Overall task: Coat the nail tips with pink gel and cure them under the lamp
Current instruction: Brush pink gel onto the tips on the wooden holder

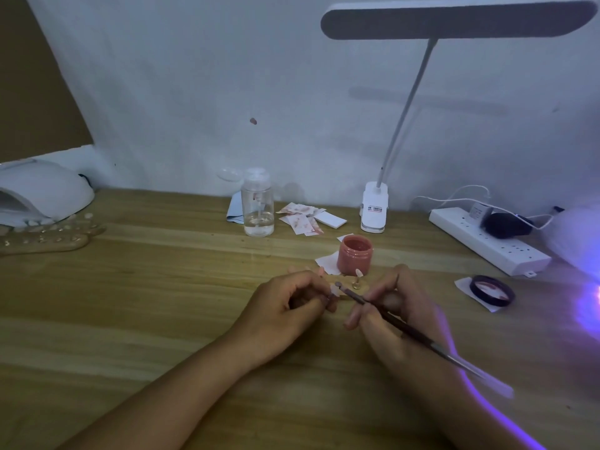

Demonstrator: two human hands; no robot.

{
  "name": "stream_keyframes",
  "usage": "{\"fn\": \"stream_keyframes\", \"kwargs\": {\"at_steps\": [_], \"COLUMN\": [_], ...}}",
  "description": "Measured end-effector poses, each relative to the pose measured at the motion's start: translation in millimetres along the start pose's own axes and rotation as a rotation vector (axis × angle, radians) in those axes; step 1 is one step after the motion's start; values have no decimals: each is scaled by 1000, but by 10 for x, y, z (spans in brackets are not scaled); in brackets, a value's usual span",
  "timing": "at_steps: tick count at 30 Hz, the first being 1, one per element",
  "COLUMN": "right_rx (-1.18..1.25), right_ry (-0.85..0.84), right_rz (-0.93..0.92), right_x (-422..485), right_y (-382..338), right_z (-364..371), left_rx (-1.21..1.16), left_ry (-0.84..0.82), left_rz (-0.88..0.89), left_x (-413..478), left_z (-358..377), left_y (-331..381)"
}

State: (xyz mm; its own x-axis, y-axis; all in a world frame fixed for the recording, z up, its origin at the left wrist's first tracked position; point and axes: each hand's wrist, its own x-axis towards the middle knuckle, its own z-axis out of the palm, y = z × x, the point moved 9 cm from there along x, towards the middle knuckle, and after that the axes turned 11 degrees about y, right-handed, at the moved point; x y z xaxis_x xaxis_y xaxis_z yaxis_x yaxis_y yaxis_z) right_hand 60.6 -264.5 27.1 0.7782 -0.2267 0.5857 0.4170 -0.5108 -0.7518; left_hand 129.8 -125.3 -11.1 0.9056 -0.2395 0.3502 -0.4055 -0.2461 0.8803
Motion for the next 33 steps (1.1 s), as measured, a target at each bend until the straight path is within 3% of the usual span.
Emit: {"fn": "stream_keyframes", "kwargs": {"at_steps": [14, 18, 23, 33], "right_rx": [-19, 15, -7, 129], "right_ry": [-16, 53, -32, 79], "right_rz": [47, 42, 26, 59], "right_x": [-4, 8, -27, 7], "right_y": [45, 25, -6, 17], "right_z": [21, -46, 48, -70], "left_rx": [29, 17, 21, -18], "left_ry": [26, 20, 21, 12], "left_rz": [16, 9, 12, -4], "left_x": [17, 19, 16, 18], "left_z": [-42, -35, -37, -23], "left_y": [-23, -32, -33, -39]}}
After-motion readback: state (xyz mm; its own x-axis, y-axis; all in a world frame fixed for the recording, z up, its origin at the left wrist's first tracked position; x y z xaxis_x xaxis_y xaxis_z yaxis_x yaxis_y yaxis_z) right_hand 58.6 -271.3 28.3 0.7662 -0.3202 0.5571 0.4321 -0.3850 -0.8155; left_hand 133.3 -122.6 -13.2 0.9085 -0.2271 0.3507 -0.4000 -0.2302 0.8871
